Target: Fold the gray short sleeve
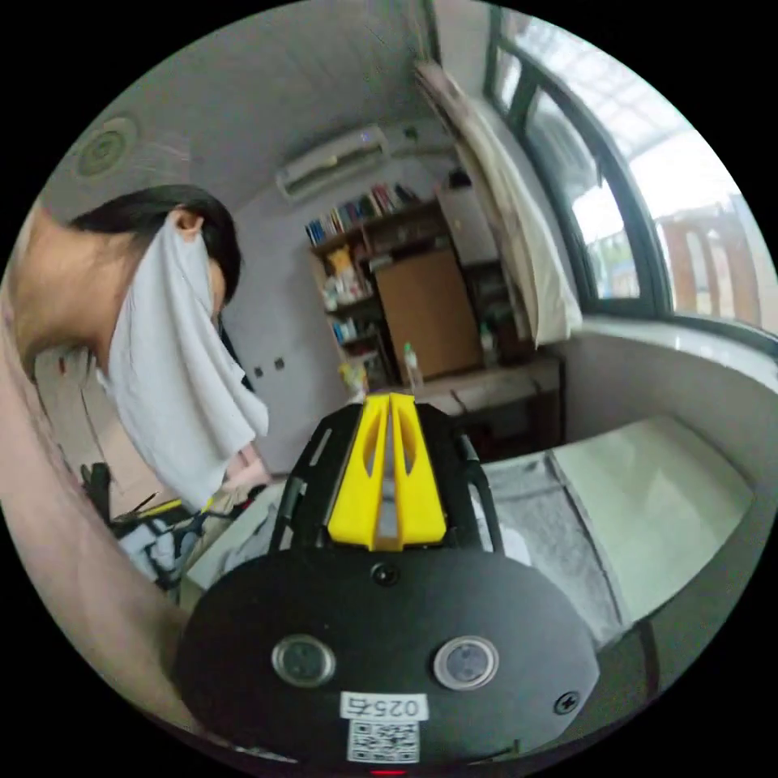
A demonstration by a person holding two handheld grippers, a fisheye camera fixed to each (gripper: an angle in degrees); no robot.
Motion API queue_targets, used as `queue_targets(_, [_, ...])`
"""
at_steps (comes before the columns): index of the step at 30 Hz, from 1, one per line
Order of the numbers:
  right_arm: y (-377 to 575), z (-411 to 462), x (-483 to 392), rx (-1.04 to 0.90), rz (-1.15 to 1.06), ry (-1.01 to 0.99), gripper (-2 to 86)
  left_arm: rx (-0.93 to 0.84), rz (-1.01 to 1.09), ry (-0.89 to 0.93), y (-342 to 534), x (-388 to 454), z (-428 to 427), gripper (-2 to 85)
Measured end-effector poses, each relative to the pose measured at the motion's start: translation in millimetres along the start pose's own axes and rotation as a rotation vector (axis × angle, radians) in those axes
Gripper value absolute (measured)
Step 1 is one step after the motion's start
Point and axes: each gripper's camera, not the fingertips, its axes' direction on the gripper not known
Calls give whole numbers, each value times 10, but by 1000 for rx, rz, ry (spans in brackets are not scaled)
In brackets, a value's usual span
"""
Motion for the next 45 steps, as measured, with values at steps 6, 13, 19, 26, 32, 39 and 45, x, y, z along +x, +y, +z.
queue_targets(6, [494,295,-672,-117,81,-264,32,-253,-457,342,707,-1320,-338,38])
queue_targets(13, [1704,381,-246,-501,291,-265,160,-337,-582,378,1682,-1838,225,113])
queue_targets(19, [2927,823,331,-751,466,-345,196,-296,-530,531,1613,-2103,786,91])
queue_targets(26, [3176,1743,241,-816,459,-587,133,-280,-556,765,1220,-2170,1014,-2])
queue_targets(32, [2902,1606,262,-773,530,-628,-4,-286,-581,762,1056,-2130,577,-9])
queue_targets(39, [2194,1253,202,-828,479,-748,-8,-297,-602,840,711,-1980,85,-10])
queue_targets(45, [1053,1405,182,-715,407,-816,-5,-183,-567,851,-304,-1883,-100,-10])
